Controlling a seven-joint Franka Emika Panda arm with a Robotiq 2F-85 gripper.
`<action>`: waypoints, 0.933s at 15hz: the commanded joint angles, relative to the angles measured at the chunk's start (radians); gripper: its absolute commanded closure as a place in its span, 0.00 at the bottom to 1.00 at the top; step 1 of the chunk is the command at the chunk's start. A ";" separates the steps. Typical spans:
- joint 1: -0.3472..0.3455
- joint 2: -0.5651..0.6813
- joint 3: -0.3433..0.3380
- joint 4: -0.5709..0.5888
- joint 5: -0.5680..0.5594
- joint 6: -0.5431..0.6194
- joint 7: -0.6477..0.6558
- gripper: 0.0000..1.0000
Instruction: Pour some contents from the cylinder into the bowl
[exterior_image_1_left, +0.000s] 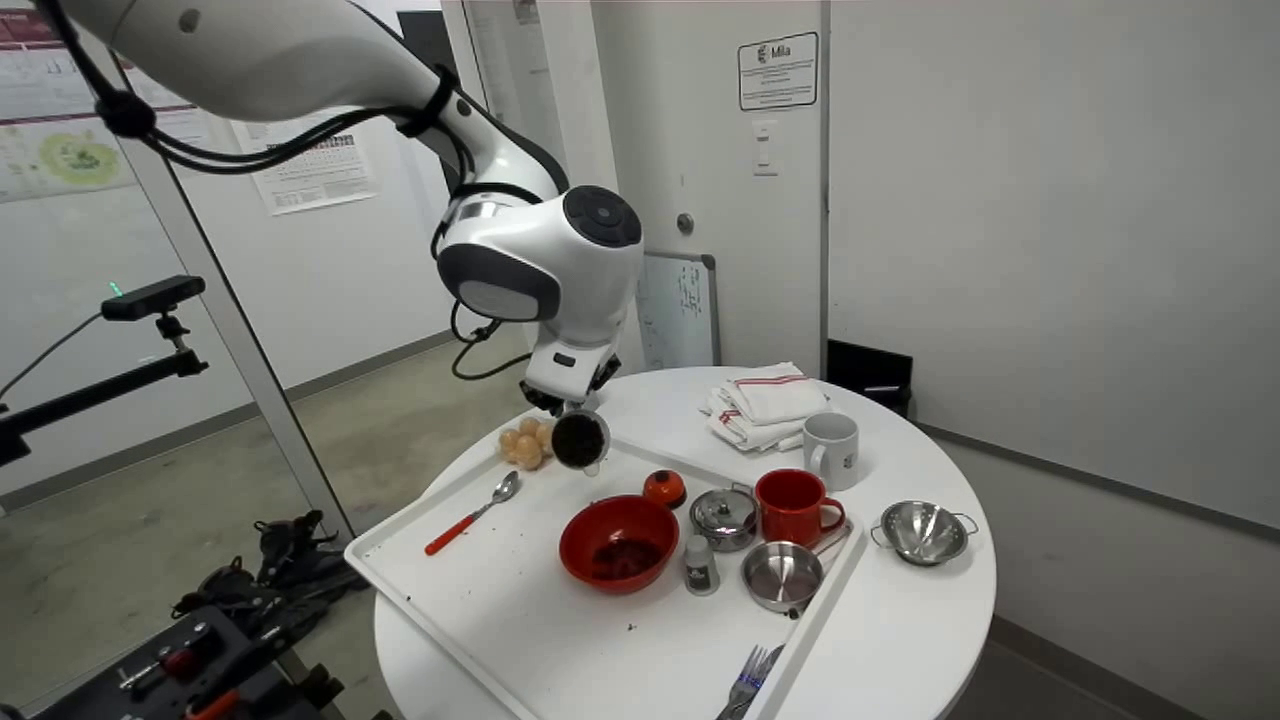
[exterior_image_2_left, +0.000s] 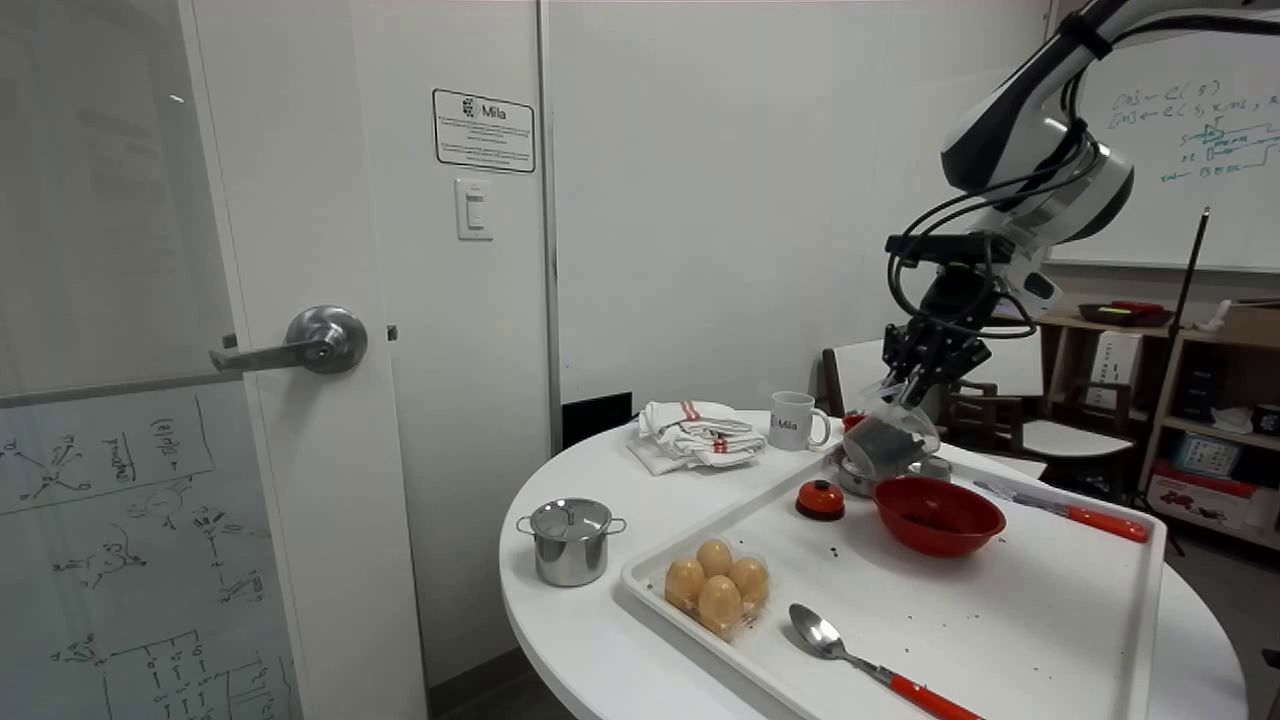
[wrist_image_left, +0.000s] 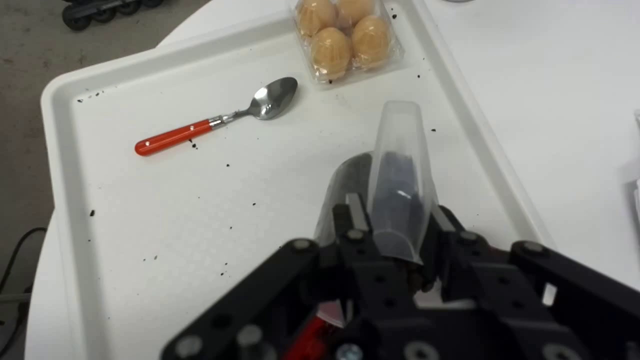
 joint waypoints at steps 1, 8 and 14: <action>-0.010 -0.081 -0.030 -0.062 0.103 -0.061 -0.147 0.91; -0.006 -0.164 -0.093 -0.144 0.190 -0.130 -0.277 0.91; 0.040 -0.158 -0.095 -0.137 -0.003 -0.133 -0.203 0.91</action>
